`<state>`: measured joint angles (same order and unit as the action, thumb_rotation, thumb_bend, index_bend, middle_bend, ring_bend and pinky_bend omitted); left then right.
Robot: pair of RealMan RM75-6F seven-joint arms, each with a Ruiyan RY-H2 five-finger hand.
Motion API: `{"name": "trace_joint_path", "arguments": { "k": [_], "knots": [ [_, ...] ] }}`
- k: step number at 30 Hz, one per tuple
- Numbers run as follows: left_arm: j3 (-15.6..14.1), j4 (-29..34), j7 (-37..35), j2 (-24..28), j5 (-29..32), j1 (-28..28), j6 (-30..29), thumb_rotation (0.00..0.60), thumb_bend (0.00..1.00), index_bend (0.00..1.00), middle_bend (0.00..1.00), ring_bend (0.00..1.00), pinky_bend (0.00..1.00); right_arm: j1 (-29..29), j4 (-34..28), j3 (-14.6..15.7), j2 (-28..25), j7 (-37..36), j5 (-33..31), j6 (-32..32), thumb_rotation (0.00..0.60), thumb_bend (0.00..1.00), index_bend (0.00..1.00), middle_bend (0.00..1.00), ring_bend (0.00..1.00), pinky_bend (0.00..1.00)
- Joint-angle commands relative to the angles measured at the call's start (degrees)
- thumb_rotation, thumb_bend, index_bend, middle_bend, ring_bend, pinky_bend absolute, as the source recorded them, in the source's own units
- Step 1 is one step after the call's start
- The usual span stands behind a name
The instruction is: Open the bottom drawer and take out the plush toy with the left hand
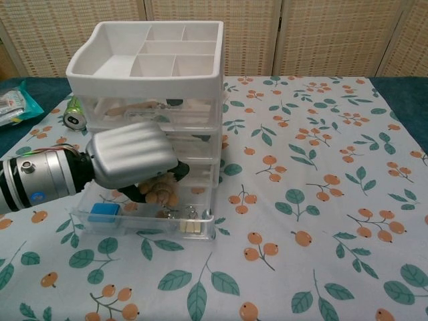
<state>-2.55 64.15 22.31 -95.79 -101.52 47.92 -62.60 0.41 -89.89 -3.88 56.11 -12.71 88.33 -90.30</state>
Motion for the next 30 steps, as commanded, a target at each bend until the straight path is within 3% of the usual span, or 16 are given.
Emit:
{"name": "trace_joint_path", "arguments": {
  "k": [1, 20, 30],
  "knots": [
    [0.0, 1.7, -0.6, 1.0, -0.4, -0.6, -1.7, 0.6, 0.3, 0.56, 1.0, 1.0, 1.0, 0.0, 0.0, 0.0, 0.0, 0.0, 0.0, 0.0, 0.6, 0.33, 0.14, 0.27, 0.26, 0.22],
    [-0.3, 15.4, -2.5, 11.2, 0.0, -9.4, -14.4, 0.6, 0.3, 0.54, 1.0, 1.0, 1.0, 0.6, 0.0, -0.1, 0.2, -0.2, 1.2, -0.1, 0.6, 0.33, 0.14, 0.27, 0.26, 0.22],
    [-2.2, 14.4, -4.2, 13.6, 3.8, -14.4, -13.6, 0.6, 0.3, 0.53, 1.0, 1.0, 1.0, 0.6, -0.4, 0.0, 0.2, -0.2, 2.0, -0.8, 0.6, 0.33, 0.14, 0.27, 0.26, 0.22]
  ]
}}
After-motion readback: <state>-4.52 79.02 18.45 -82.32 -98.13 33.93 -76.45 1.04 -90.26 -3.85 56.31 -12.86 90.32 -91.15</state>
